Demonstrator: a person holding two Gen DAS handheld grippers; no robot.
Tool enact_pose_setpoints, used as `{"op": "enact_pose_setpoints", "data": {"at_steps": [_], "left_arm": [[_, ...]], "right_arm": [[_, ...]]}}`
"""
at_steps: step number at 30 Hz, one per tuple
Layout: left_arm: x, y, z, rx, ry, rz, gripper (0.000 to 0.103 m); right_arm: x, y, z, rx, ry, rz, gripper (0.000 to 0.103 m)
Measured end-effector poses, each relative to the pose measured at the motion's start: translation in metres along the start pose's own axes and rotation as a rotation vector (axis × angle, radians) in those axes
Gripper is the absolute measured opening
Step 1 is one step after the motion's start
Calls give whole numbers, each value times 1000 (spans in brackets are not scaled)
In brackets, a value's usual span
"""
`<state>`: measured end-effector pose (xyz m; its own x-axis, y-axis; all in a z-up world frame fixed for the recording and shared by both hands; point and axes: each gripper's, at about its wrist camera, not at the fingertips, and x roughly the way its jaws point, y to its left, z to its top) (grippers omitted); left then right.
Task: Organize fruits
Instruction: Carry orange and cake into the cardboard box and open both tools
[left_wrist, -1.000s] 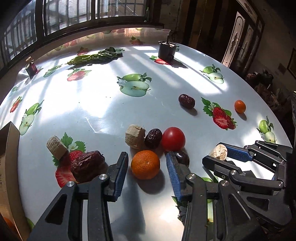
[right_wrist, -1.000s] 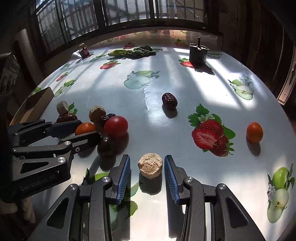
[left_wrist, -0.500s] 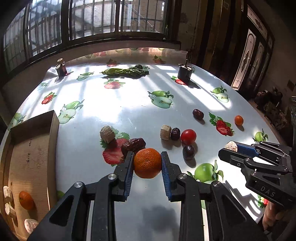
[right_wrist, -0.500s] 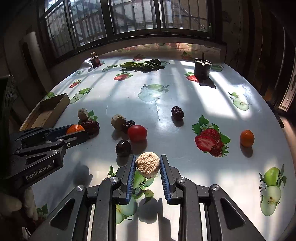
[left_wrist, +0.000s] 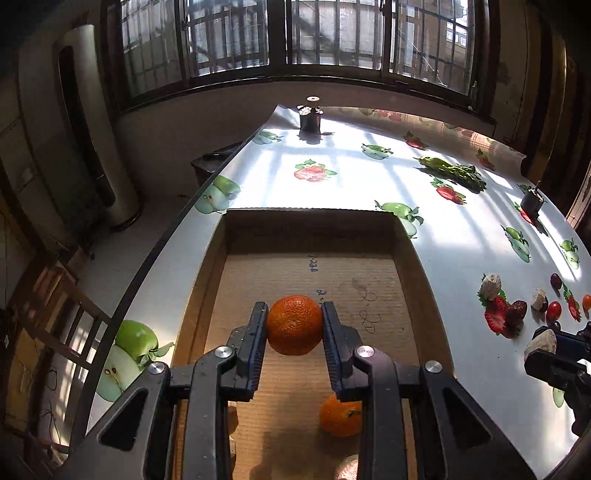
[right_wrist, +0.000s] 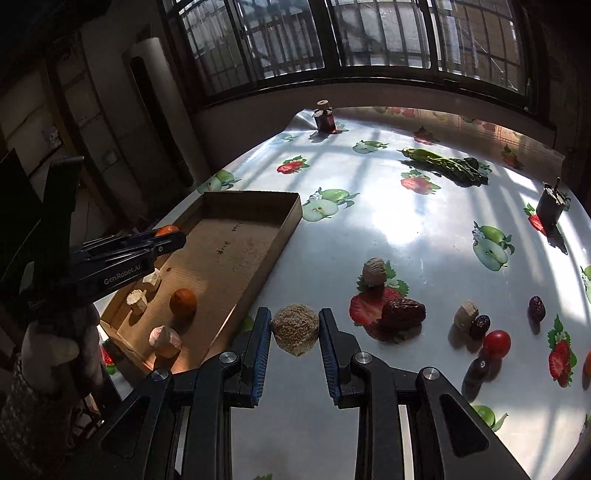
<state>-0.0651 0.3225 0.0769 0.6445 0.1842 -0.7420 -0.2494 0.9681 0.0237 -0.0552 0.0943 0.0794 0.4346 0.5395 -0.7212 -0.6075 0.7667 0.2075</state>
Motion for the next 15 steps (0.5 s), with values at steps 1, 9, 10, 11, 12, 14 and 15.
{"op": "enact_pose_setpoints", "data": {"at_steps": [1,9,10,11,12,14,15], "left_arm": [[7,8,1,-12,10,13,28],[42,37,3,-94,102,20,28],[43,37,3,-98,112,15,28],[45,38,2,-102,124,13,28],[45,39,1,-108,129,12,28],[44,43,1,-123,120,-2,29],[42,43,1,-126,114,0,29]], "right_arm": [[13,12,5,-15,18,16,28],[98,65,22,-109,129,3,29],[106,65,24,-107,139,-1,29],[113,65,26,-105,149,-6,29],[119,65,27,-103,158,-11,29],[130,65,28,-98,173,-18,29],[135,66,28,-97,179,-16,29]]}}
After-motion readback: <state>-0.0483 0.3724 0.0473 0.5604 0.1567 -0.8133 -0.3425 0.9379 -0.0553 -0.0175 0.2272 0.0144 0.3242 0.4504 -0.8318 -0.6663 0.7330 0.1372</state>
